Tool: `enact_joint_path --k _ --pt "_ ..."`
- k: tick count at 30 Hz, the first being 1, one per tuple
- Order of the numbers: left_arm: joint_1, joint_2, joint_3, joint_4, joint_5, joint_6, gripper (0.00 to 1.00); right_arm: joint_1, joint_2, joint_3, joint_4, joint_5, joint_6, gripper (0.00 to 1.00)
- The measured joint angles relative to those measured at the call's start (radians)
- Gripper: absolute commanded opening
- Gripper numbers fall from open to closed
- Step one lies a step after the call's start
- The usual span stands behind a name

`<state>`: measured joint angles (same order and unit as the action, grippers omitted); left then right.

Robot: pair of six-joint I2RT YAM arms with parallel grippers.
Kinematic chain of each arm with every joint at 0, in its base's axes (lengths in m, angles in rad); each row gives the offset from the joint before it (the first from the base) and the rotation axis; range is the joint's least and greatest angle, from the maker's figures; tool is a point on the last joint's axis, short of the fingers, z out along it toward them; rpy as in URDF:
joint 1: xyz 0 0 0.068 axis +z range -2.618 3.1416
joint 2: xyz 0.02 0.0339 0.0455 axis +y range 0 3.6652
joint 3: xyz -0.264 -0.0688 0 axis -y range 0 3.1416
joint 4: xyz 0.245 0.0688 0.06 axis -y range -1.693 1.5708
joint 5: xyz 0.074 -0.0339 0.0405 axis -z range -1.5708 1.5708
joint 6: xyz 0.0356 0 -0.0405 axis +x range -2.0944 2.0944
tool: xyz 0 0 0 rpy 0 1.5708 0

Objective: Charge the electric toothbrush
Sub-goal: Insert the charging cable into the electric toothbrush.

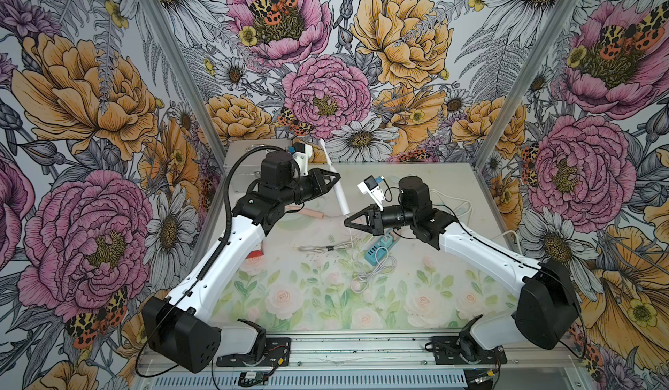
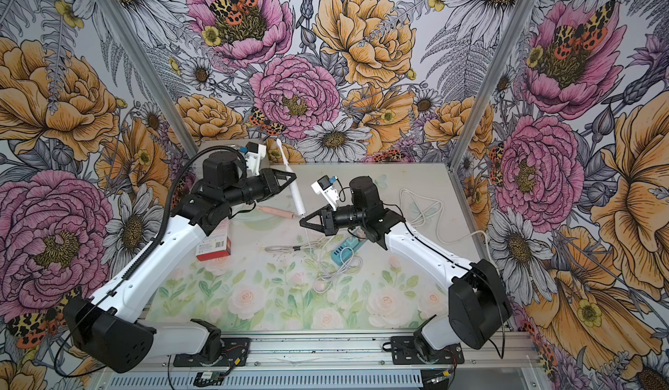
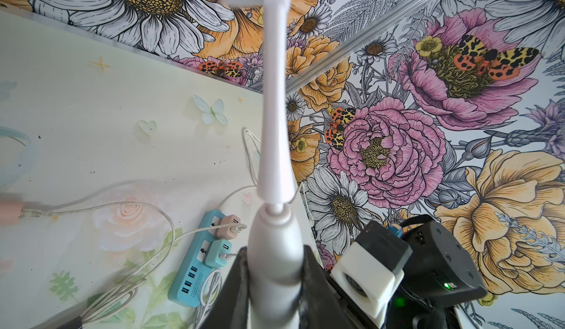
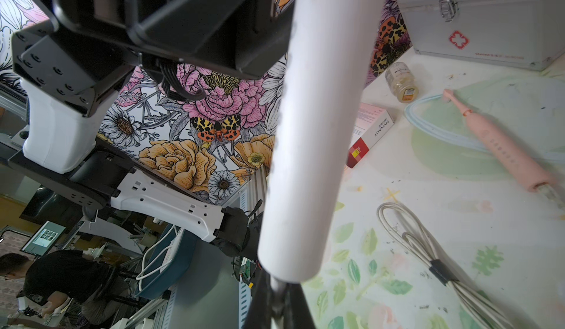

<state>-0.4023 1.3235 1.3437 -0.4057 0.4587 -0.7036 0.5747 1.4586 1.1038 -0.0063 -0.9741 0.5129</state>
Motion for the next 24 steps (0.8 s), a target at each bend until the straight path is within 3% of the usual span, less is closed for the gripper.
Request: enact_joint_path --k 24 --pt "0.000 0.000 0.018 0.021 0.029 -0.003 0.00 -0.018 -0.022 0.000 0.018 -0.007 0.003 0.00"
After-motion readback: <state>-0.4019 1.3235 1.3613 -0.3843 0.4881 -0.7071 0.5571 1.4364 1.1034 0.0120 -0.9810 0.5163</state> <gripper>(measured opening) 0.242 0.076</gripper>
